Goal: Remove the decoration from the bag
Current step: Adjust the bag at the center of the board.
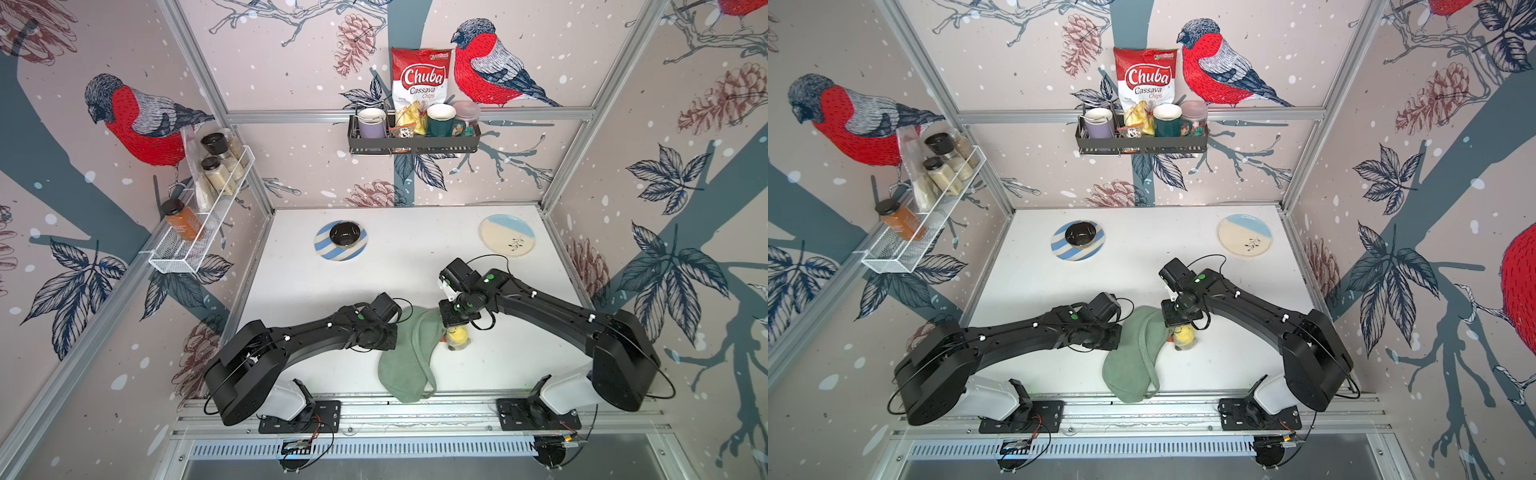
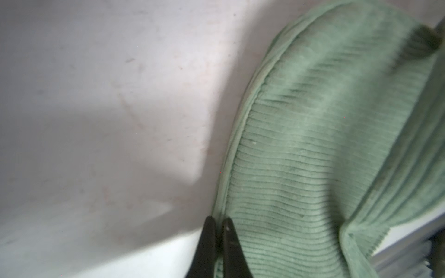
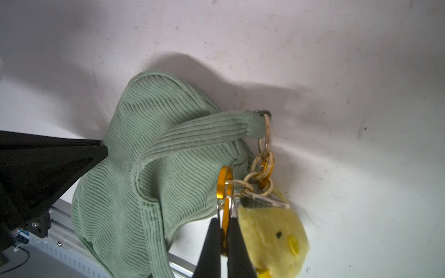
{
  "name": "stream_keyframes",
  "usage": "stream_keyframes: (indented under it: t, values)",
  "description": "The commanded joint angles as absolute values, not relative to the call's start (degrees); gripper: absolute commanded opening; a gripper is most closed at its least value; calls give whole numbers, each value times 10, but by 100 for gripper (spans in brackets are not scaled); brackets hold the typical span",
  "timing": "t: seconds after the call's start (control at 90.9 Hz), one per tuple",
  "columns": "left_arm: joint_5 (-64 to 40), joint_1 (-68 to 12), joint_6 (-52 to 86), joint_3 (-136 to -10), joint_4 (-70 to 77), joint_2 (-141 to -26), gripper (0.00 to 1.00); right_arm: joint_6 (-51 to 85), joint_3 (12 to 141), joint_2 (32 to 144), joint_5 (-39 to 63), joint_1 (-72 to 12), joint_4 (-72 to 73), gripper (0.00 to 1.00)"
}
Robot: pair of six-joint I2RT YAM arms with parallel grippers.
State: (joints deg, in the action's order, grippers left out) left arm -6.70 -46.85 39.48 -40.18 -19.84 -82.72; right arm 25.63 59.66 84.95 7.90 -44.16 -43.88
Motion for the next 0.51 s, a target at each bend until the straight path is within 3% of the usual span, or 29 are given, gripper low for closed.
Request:
stream_keyframes:
  t: [0.0,0.187,0.385,0.495]
  values:
    - [-103,-433,361,-417,-153,-854,0,278,591,855,83,-432,-415,0]
    - [-60,-345,236,-566,-271,-938,0,311,606,869,67,-420,-407,0]
    - [48,-282,89,-726,-416,-1014,0,226,635,883,-34,-486,-473,0]
    - [-12,-265,91,-762,-417,-1016,0,159,630,896,-81,-516,-457,0]
